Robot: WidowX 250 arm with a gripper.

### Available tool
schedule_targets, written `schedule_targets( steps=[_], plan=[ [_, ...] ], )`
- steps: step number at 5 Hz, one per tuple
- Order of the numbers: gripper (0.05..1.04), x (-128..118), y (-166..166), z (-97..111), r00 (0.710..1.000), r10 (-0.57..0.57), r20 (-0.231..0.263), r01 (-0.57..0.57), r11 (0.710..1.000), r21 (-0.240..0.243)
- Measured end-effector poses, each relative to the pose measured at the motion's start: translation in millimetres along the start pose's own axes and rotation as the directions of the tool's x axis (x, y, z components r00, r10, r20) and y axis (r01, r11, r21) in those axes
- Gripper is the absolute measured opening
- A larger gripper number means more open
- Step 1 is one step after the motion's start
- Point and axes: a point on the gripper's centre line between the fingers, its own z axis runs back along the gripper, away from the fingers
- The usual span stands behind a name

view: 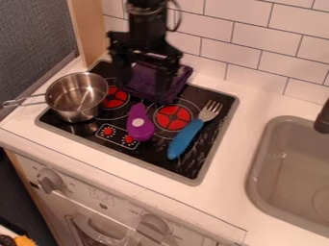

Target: Move the blue fork on the top of the violet towel that placed on the center top of the burner

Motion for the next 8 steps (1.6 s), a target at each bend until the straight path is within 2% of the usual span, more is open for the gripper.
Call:
schedule_targets(
  steps=[1,2,3,4,5,6,7,8],
  plan=[
    [1.001,-2,25,-11,0.997,0.073,-0.015,-0.073,0.997,-0.017],
    [1.001,10,36,-6,0.998,0.058,0.04,-0.057,0.998,-0.015],
    [1.001,15,8,-7,0.998,-0.005,0.065,0.009,0.998,-0.061],
    [1.001,7,-32,-17,0.996,-0.075,0.047,0.078,0.994,-0.073],
    [1.001,9,-50,-26,0.994,-0.099,0.049,0.102,0.994,-0.05],
    [1.001,5,-58,-46,0.995,-0.099,-0.006,0.099,0.994,-0.038],
    [1.001,5,-65,-69,0.994,-0.103,-0.038,0.1,0.992,-0.073],
    [1.001,13,-71,-70,0.993,-0.119,0.019,0.12,0.987,-0.103]
  ],
)
